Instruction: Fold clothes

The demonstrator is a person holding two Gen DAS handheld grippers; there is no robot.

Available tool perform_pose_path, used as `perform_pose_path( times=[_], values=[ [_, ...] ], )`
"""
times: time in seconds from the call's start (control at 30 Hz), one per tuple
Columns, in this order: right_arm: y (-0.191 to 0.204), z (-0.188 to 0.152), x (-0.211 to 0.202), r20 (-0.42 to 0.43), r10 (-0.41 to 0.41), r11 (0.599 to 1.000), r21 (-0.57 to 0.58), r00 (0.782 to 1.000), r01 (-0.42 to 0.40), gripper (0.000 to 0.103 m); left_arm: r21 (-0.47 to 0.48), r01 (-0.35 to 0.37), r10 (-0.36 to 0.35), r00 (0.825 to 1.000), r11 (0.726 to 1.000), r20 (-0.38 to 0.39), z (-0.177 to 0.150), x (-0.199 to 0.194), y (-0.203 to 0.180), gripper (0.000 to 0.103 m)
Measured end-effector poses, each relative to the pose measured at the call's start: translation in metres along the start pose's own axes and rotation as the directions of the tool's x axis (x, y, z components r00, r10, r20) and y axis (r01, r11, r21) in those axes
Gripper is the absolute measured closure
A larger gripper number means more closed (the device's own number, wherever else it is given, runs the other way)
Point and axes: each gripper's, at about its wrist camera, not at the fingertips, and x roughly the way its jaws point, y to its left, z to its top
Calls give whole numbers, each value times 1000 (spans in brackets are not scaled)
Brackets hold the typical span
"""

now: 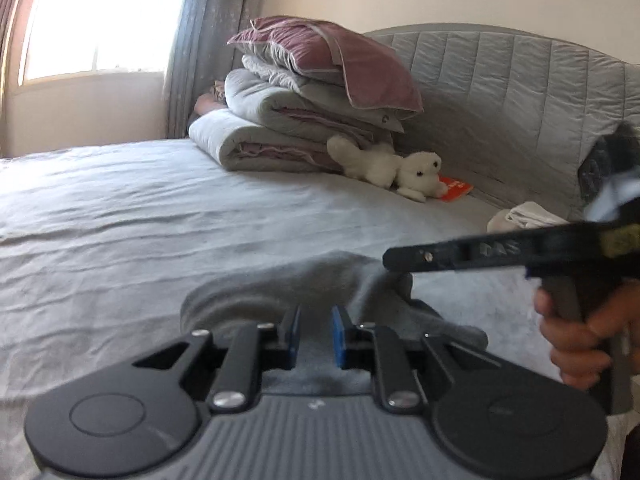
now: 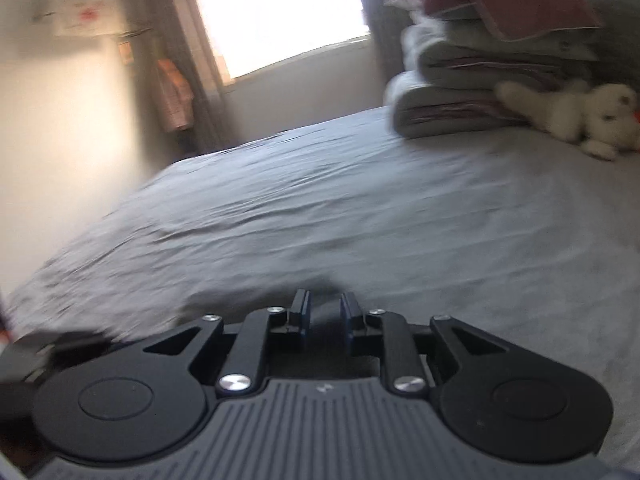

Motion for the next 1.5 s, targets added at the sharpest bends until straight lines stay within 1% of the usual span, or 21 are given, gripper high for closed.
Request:
perform_pose_path(
  times=[0.1,0.17,0.2,0.33,0.43,0.5,0.57,0.63,0.7,0.83,0.93,1.03,1.17,1.3,1.37,1.43,1.5],
  values=[
    [13,-19,2,-85,8,989,-144,996,-20,82,71,6,-3,999,997,-46,-13,5,-13,87],
    [18,-32,3,-139,-12,971,-240,990,-22,85,104,5,2,998,995,-65,-21,3,-18,87],
    [15,-38,0,-149,-18,963,-269,989,-23,88,107,11,-4,998,994,-69,-23,0,-18,87],
    [-9,-46,-21,-182,22,970,-236,983,-65,87,133,30,-19,997,991,-77,-30,-16,-23,87],
    [-18,-46,-35,-180,60,975,-199,982,-96,86,166,70,-55,994,984,-92,-27,-27,-28,87],
    [-18,-40,-40,-155,83,977,-182,985,-111,81,180,101,-85,992,979,-95,-23,-36,-30,83],
    [-16,-32,-43,-114,91,978,-176,989,-111,77,173,114,-104,992,978,-67,-16,-41,-30,83],
    [-10,-22,-41,-52,72,980,-183,996,-80,76,167,84,-80,996,982,-31,-4,-37,-26,82],
    [-4,-14,-33,-12,47,982,-183,999,-48,75,154,44,-43,999,987,-11,6,-25,-18,82],
    [10,-11,-13,18,-18,976,-216,1000,22,75,121,-39,38,999,992,9,25,5,1,82],
    [14,-12,1,24,-55,972,-227,998,59,75,84,-78,78,997,993,-2,31,25,16,82],
    [3,-14,7,9,-103,972,-212,995,102,75,35,-103,104,994,994,-33,29,44,30,82],
    [-15,-17,22,-47,-174,971,-174,984,163,75,-39,-105,102,992,994,-79,19,66,47,82],
    [-27,-19,27,-92,-198,975,-123,976,186,75,-94,-112,103,990,989,-93,18,78,56,82],
    [-30,-19,26,-106,-205,975,-111,973,193,76,-87,-125,116,988,988,-101,19,79,54,82],
    [-28,-18,24,-105,-210,974,-110,972,198,75,-82,-135,126,986,987,-105,22,77,52,82],
    [-27,-15,20,-97,-207,975,-102,974,197,75,-97,-136,126,987,986,-101,26,69,51,80]
  ],
)
